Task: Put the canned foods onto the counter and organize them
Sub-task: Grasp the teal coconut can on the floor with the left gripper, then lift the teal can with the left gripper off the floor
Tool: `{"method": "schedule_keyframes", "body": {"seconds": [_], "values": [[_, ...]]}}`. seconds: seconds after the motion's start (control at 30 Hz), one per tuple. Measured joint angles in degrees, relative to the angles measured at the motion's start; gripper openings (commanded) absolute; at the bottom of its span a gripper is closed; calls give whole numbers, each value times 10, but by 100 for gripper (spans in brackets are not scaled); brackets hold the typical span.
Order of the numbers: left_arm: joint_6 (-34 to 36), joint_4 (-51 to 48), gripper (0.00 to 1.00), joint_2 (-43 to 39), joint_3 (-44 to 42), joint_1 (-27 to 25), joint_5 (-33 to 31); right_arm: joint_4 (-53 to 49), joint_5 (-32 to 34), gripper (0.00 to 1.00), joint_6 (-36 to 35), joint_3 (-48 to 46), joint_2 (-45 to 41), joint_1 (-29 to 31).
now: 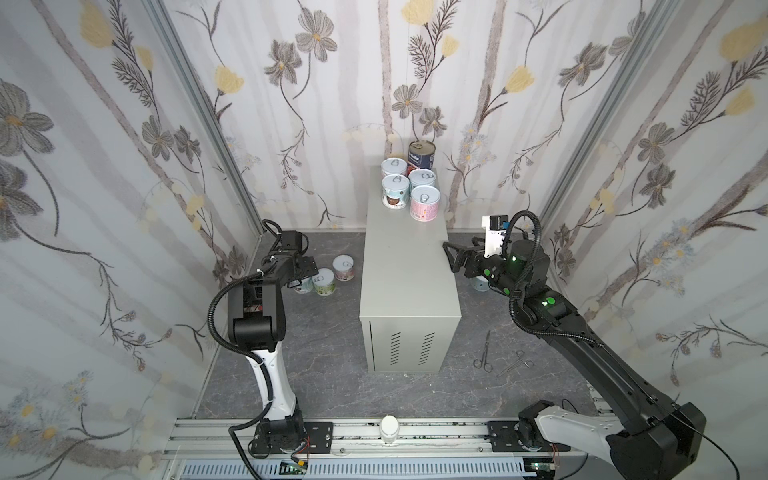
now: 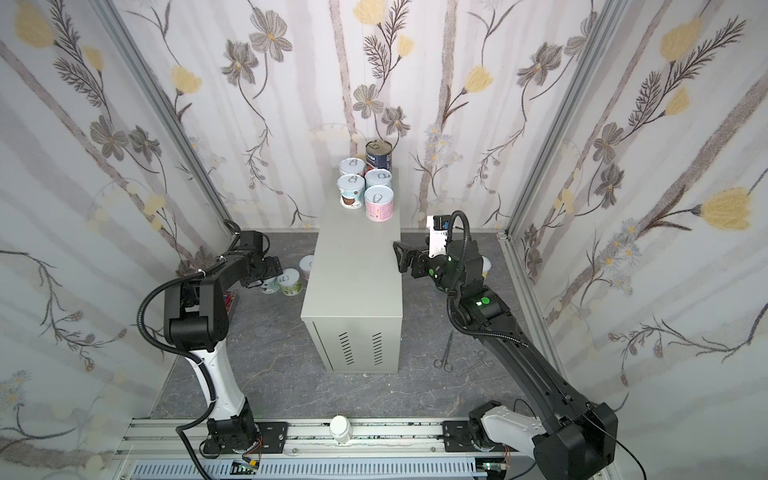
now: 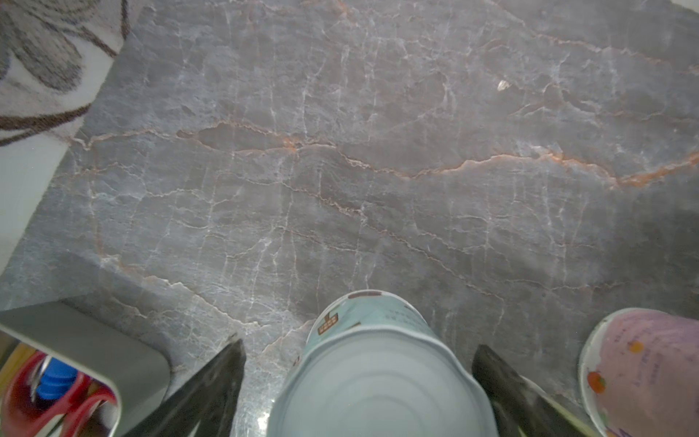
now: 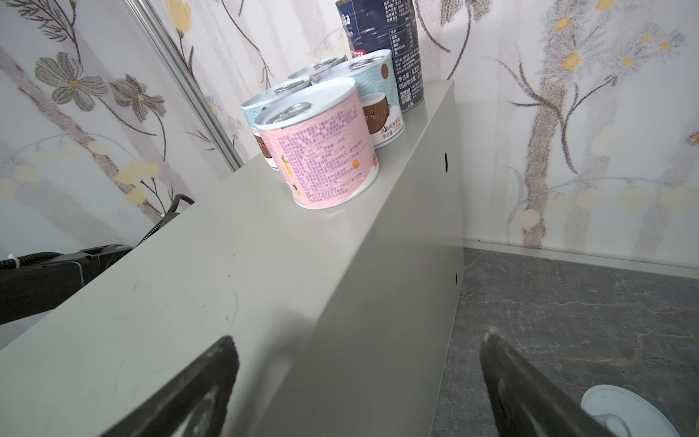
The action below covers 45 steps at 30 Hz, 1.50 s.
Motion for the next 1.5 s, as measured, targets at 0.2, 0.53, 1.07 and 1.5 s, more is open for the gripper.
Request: {"method": "schedule_keyframes", "body": {"seconds": [0.2, 0.53, 1.07, 1.5], "values": [[-4, 0, 84, -3, -33, 2, 18, 22, -1, 100, 3, 4, 16, -3], [-6, 0, 84, -19, -66, 3, 21, 34, -10, 100, 3, 13, 33, -6], [-8, 26, 80, 7, -39, 3, 12, 31, -10, 100, 1, 16, 35, -8], [5, 34, 72, 9, -42, 3, 7, 39, -8, 100, 2, 10, 35, -12]]}}
